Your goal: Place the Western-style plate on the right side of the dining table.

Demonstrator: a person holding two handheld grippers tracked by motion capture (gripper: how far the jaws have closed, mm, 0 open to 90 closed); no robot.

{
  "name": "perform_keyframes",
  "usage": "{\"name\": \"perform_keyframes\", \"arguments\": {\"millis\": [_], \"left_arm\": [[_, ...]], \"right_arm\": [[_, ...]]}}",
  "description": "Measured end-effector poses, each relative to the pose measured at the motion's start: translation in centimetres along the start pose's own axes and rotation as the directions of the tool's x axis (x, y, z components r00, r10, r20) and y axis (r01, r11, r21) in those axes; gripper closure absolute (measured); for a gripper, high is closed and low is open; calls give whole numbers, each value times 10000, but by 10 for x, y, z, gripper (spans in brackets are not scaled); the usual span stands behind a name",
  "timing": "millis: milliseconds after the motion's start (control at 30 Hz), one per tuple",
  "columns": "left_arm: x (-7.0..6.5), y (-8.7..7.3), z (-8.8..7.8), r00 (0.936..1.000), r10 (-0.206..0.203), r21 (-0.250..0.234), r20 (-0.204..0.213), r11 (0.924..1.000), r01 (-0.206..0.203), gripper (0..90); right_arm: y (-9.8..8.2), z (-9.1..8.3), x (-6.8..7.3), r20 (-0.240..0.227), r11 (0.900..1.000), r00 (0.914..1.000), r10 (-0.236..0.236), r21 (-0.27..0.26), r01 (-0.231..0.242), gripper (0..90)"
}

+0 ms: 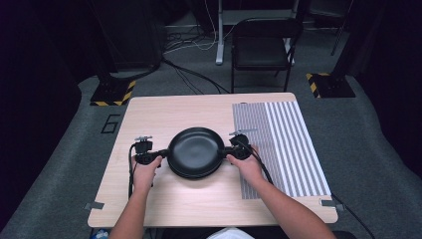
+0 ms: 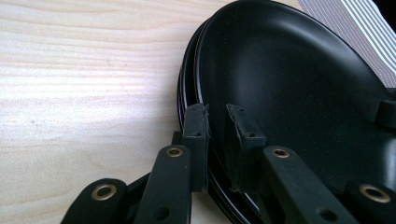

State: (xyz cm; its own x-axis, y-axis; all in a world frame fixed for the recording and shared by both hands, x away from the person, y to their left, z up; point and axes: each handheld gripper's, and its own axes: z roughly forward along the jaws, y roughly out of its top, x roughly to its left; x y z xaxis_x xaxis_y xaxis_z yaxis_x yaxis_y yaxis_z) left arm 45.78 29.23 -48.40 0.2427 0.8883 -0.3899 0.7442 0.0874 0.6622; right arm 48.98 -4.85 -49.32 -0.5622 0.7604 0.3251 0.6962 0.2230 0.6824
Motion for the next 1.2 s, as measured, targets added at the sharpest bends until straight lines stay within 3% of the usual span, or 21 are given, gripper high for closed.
{"name": "perform_keyframes", "arguments": {"millis": [467,567,767,900,1067,1200], "left_arm": [[-7,0,8,9999,159,13,-17,9999,-159,785],[-9,-1,13,10000,33,51,74,10000,-33,764],[-12,-2,21,9999,-57,80,99,10000,56,726],[-14,-4,24,9999,-12,67,171,10000,11,707],[-16,-6,26,9998,83,-86,159,9999,-81,689],[-16,-7,26,9998,167,-124,109,9998,-166,683]], "right_arm": [[3,-8,-1,251,10000,9997,40,-1,-40,616],[5,-11,-4,330,9999,9994,121,-103,-118,629],[9,-15,-8,523,9995,9985,-159,-248,172,649],[9,-16,-8,605,9993,9979,-232,-280,249,627],[3,-26,-5,366,9965,9993,-52,-835,83,562],[-8,-33,4,348,9981,9994,-15,-616,36,535]]}}
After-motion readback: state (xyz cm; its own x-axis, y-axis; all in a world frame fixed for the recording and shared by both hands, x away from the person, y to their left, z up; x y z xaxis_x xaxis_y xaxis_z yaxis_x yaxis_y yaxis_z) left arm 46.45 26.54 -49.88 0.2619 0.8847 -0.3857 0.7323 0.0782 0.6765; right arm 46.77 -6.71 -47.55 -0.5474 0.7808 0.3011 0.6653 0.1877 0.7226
